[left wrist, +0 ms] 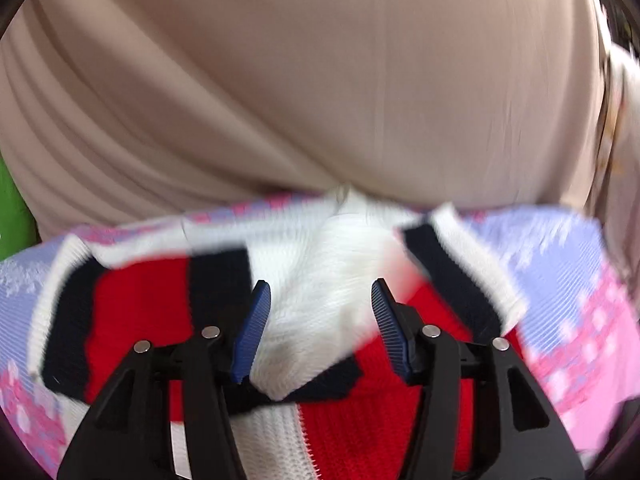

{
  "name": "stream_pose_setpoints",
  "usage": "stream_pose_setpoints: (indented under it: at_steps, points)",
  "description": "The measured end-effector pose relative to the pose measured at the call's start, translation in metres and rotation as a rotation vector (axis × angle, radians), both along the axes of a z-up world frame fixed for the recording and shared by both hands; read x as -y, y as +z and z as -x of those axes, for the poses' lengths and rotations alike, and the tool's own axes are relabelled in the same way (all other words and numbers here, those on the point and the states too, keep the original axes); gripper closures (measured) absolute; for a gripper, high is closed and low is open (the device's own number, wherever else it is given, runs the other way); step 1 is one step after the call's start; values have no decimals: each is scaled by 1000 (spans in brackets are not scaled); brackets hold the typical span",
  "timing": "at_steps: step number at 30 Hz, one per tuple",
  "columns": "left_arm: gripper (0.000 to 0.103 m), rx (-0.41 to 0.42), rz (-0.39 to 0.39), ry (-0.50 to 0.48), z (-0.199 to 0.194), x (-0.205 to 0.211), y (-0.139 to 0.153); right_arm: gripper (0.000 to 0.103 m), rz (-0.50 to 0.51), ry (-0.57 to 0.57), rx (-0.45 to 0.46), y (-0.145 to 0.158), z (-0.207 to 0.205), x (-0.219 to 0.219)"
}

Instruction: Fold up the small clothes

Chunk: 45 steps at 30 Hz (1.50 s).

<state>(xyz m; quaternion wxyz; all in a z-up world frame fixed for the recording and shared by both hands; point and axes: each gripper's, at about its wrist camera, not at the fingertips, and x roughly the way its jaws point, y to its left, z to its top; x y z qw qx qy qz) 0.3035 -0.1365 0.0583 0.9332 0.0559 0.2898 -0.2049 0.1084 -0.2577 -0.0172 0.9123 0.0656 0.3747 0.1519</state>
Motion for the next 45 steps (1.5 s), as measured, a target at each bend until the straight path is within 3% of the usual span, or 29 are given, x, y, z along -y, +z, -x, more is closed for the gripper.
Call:
stream_pose_setpoints:
  at_steps: [2,4,6,8,14,17,20,22,24,25,26,28,30,32,33,36,38,41,43,44,45]
  points:
    - [51,-23,18,11,4,-12,-7,45,-4,4,1,0,0,0]
    - [42,-33,81,27,13,-38,-5,44,-7,4,4,1,-1,0]
    - [22,-11,128,84,23,-69,2,44,-18,-2,11,3,-1,2]
    - [19,-13,161,150,32,-105,3,44,-48,-30,25,9,-2,9]
    - [19,-197,347,287,10,-201,-20,43,-172,-163,26,40,-46,48]
    - [20,-237,434,317,-1,-226,-24,43,-225,-238,26,48,-81,66]
    - [20,-255,480,310,-11,-236,-24,43,-266,-307,-38,36,-117,82]
    - [25,-292,518,324,-20,-243,-28,44,-289,-330,-83,25,-133,83]
    - [43,-328,563,343,-28,-253,-30,55,-255,-341,-61,28,-140,77]
    - [49,-332,569,356,-31,-254,-29,82,-225,-331,-46,34,-143,72]
    - [67,-326,560,370,-32,-254,-25,95,-232,-306,-10,47,-143,68]
    - [87,-290,532,401,-31,-255,-15,96,-260,-270,124,81,-130,64]
    - [90,-223,500,424,-21,-252,-4,96,-255,-222,293,117,-96,57]
    - [91,-175,431,433,-14,-243,-4,96,-244,-234,352,124,-79,64]
    - [91,-178,403,432,-14,-238,-9,96,-208,-271,301,111,-86,71]
    - [92,-246,312,433,-22,-220,-40,96,-116,-394,-6,37,-130,99]
    - [93,-282,282,439,-26,-215,-56,96,-203,-387,16,36,-119,105]
    - [92,-226,248,445,-20,-214,-54,97,-244,-340,144,63,-98,103]
    - [92,-234,262,443,-18,-217,-59,97,-212,-378,70,48,-113,110]
    - [92,-234,260,441,-18,-217,-61,97,-215,-400,-41,27,-129,117]
    - [92,-228,256,441,-14,-219,-61,100,-264,-399,-37,23,-127,123]
